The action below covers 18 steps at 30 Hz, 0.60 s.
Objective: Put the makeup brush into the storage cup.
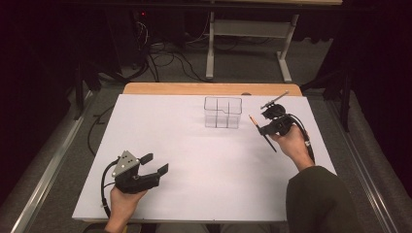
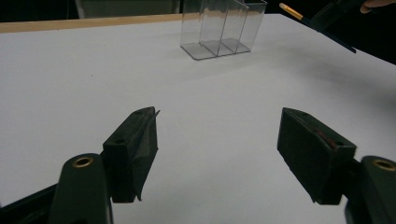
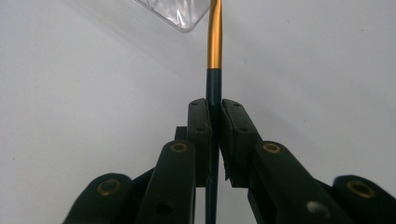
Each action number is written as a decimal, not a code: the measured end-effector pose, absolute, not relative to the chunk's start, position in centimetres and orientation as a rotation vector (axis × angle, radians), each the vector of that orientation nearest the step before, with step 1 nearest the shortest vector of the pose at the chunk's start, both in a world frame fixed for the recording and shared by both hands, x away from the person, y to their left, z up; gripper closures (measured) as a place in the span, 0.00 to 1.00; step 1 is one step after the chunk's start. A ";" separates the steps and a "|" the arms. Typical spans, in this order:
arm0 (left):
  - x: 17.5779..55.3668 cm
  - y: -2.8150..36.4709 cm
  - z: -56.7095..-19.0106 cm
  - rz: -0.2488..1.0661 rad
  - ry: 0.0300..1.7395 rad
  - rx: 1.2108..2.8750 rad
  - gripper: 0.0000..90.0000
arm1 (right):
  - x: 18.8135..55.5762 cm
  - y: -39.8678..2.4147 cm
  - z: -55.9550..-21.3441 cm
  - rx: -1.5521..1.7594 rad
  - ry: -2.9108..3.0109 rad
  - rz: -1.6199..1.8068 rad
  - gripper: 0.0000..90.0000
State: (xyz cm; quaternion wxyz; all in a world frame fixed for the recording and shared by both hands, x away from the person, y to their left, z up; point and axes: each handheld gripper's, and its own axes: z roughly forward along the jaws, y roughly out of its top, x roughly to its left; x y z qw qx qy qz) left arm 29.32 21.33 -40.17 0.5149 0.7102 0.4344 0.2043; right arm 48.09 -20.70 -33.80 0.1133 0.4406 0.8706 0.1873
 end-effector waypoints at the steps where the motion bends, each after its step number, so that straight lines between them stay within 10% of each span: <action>1: 29.3 21.3 -40.2 0.489 1.045 1.705 0.33 | 48.0 -20.7 -33.7 1.291 2.550 0.560 0.94; 18: 29.3 21.3 -40.2 0.489 1.044 1.707 0.33 | 47.5 -20.7 -32.9 1.256 2.536 0.654 0.94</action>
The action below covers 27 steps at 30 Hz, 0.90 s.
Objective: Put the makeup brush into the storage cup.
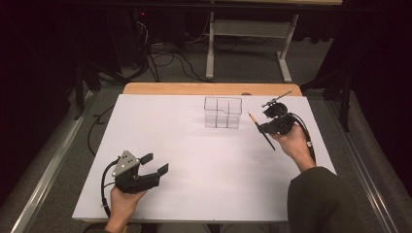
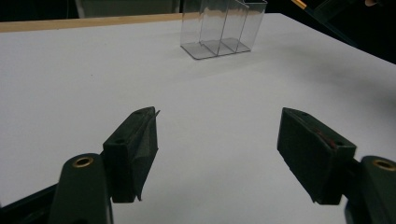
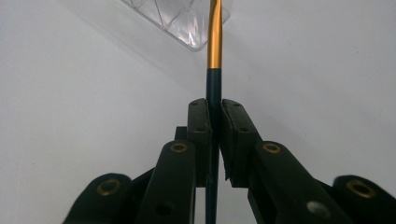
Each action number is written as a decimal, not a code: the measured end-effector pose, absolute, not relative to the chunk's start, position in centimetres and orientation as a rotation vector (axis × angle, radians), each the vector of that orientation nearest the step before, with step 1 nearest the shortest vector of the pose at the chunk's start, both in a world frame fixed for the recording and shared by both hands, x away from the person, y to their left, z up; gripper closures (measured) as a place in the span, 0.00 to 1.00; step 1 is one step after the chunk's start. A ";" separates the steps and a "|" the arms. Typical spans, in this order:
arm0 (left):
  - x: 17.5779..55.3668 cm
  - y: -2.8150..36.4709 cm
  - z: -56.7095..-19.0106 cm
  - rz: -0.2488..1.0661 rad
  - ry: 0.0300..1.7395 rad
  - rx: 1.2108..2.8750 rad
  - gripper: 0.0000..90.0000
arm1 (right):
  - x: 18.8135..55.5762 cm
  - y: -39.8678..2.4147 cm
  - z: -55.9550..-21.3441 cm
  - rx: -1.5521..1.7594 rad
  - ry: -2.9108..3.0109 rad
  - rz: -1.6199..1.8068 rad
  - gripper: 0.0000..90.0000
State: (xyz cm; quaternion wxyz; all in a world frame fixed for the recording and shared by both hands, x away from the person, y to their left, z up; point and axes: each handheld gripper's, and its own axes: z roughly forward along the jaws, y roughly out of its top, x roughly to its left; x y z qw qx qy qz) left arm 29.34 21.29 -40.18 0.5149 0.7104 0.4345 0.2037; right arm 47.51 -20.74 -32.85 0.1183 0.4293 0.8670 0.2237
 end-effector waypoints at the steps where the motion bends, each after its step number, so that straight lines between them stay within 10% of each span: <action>1: 29.3 21.3 -40.2 0.489 1.044 1.707 0.33 | 47.5 -20.8 -32.8 1.249 2.534 0.660 0.94; 27: 29.3 21.3 -40.2 0.490 1.044 1.705 0.33 | 46.9 -20.1 -31.8 1.150 2.451 0.769 0.94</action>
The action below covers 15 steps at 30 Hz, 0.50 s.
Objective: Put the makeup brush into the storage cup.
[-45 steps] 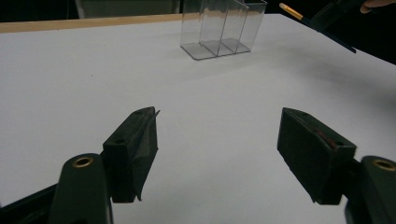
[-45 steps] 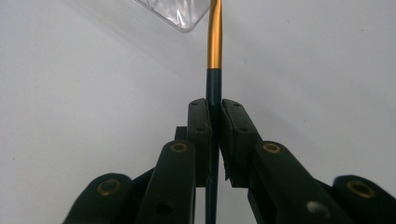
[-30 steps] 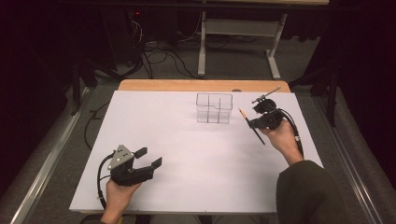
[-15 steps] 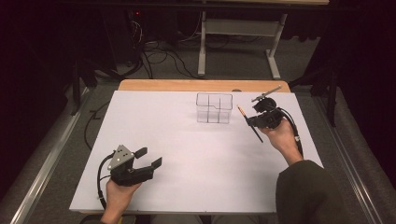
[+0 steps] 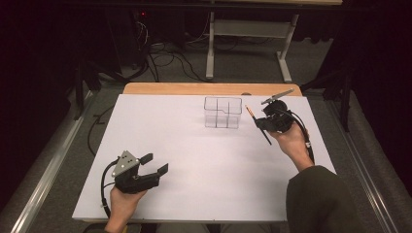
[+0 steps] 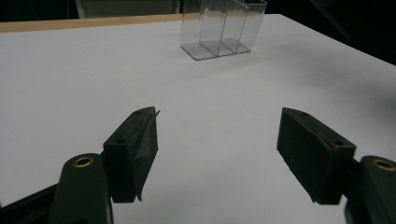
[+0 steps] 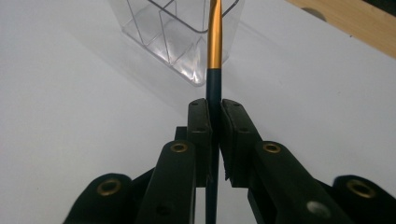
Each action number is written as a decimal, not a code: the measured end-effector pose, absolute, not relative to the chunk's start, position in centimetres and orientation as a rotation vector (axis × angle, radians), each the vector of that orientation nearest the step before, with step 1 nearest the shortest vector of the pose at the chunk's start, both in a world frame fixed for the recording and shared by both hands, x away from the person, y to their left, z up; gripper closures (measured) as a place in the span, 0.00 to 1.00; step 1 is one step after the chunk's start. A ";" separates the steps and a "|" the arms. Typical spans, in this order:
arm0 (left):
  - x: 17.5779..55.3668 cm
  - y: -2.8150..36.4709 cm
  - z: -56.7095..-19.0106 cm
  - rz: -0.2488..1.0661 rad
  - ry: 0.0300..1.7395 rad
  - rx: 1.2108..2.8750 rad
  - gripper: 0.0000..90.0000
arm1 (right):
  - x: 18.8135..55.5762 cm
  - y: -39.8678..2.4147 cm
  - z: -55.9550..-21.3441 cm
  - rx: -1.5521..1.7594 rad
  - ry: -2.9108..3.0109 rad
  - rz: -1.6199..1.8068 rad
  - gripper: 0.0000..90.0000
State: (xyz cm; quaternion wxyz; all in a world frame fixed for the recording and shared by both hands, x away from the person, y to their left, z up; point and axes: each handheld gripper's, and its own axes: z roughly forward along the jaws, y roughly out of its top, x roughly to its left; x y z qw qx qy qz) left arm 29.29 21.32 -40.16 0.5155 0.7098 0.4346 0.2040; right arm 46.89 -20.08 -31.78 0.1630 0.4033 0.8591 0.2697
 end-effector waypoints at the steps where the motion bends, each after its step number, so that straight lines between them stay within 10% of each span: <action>1: 29.3 21.3 -40.2 0.490 1.044 1.704 0.33 | 46.9 -20.1 -31.7 1.146 2.442 0.776 0.94; 15: 29.2 21.4 -40.1 0.488 1.044 1.700 0.33 | 47.3 -19.4 -31.0 1.142 2.397 0.860 0.94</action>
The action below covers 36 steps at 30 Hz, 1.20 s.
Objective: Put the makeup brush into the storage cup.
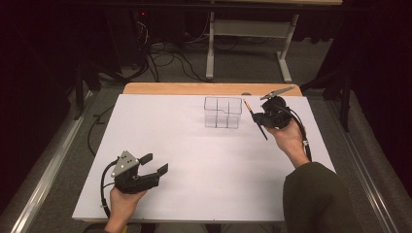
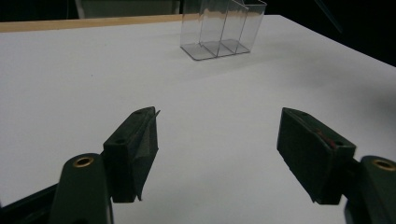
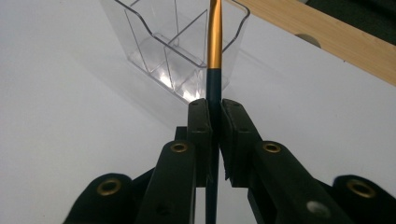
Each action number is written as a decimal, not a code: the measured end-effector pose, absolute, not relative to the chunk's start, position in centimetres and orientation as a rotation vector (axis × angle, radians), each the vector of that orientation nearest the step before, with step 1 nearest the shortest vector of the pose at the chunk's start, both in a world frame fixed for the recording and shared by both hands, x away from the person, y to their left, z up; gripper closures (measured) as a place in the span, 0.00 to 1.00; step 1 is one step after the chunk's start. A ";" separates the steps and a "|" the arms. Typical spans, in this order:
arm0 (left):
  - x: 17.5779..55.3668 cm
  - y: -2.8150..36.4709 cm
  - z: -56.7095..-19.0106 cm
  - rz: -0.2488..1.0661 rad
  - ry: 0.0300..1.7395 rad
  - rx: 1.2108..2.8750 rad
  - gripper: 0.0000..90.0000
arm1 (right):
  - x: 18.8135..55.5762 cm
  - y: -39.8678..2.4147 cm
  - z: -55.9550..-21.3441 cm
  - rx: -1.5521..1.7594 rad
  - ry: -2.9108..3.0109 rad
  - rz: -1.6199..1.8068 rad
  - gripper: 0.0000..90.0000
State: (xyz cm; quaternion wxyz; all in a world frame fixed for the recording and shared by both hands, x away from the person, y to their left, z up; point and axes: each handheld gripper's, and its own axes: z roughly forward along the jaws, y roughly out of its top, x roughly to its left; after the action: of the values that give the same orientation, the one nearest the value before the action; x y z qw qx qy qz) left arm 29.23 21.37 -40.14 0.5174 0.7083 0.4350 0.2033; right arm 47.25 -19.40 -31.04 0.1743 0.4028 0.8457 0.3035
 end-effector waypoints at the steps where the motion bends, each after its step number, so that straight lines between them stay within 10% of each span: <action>1: 29.2 21.4 -40.1 0.489 1.043 1.701 0.33 | 47.2 -19.3 -30.9 1.135 2.391 0.860 0.94; 36: 29.2 21.3 -40.1 0.490 1.042 1.703 0.33 | 48.0 -17.4 -29.5 1.022 2.346 1.043 0.94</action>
State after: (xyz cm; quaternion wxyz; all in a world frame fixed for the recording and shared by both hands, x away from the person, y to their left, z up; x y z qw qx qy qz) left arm 29.16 21.31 -40.13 0.5165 0.7094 0.4339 0.2041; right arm 48.01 -17.39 -29.47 0.1880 0.3632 0.8338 0.3709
